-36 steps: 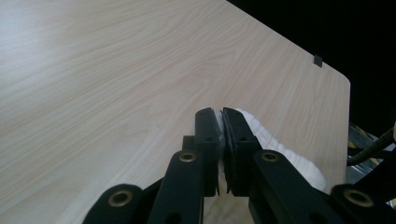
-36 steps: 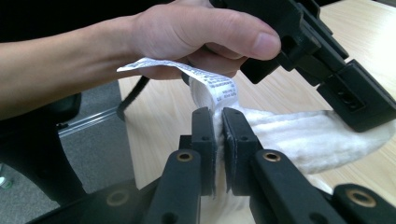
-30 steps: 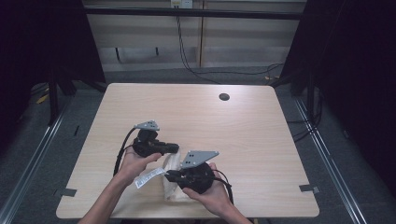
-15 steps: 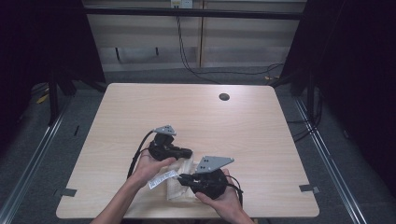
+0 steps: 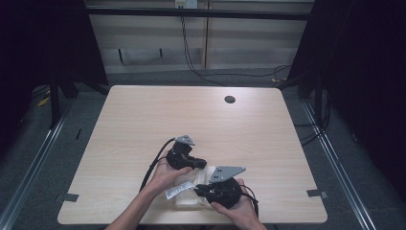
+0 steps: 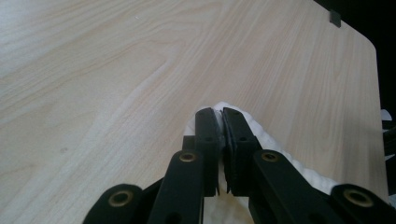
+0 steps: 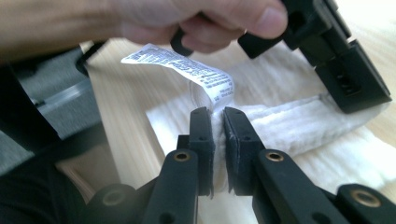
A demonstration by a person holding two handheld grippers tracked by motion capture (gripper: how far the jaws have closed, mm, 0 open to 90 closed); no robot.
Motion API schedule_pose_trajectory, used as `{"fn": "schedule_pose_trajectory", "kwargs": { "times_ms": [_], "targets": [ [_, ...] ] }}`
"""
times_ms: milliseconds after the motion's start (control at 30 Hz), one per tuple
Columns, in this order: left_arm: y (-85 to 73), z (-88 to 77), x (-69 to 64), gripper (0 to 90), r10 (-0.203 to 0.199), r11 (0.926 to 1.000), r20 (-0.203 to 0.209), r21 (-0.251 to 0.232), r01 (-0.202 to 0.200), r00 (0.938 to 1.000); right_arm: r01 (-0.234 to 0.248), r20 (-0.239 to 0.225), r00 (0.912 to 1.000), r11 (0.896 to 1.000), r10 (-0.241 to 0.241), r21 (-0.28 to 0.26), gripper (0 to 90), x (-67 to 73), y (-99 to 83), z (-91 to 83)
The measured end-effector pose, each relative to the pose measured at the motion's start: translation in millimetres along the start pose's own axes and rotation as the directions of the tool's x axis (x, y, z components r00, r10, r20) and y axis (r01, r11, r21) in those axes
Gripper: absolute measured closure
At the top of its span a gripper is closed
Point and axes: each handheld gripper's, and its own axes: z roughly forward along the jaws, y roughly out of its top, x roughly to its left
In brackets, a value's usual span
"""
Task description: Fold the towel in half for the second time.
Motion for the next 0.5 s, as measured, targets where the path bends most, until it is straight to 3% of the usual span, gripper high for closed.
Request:
{"fn": "schedule_pose_trajectory", "kwargs": {
  "times_ms": [167, 300, 433, 467, 500],
  "targets": [
    [0.1, 9.4, 1.7, 85.5, 0.022, 0.9995, -0.009, 0.024, -0.021, 0.9997, -0.016, 0.005, 0.9999, 0.999, 0.016, 0.028, 81.1, -9.5, -12.2, 1.0],
    [-1.9, 15.6, 5.7, 83.6, -0.01, 0.9996, 0.003, 0.027, 0.01, 0.9999, -0.036, 0.018, 0.9992, 0.999, 0.035, 0.036, 77.9, -16.3, -19.8, -0.8],
    [-0.9, 17.0, 2.1, 80.7, -0.001, 0.9999, 0.001, 0.011, 0.001, 1.0, -0.027, 0.036, 0.999, 0.998, 0.025, 0.055, 73.8, -15.8, -22.2, -3.0],
    [1.2, 17.8, -1.7, 79.6, 0.008, 0.9999, 0.024, 0.006, -0.009, 0.9997, -0.009, 0.058, 0.9983, 0.996, 0.004, 0.089, 69.6, -15.3, -25.1, -4.4],
    [1.7, 18.8, -3.4, 78.6, 0.016, 0.9999, 0.018, 0.007, -0.016, 0.9997, -0.004, 0.057, 0.9984, 0.996, -0.001, 0.094, 68.4, -15.7, -26.2, -4.7]
  ]
}}
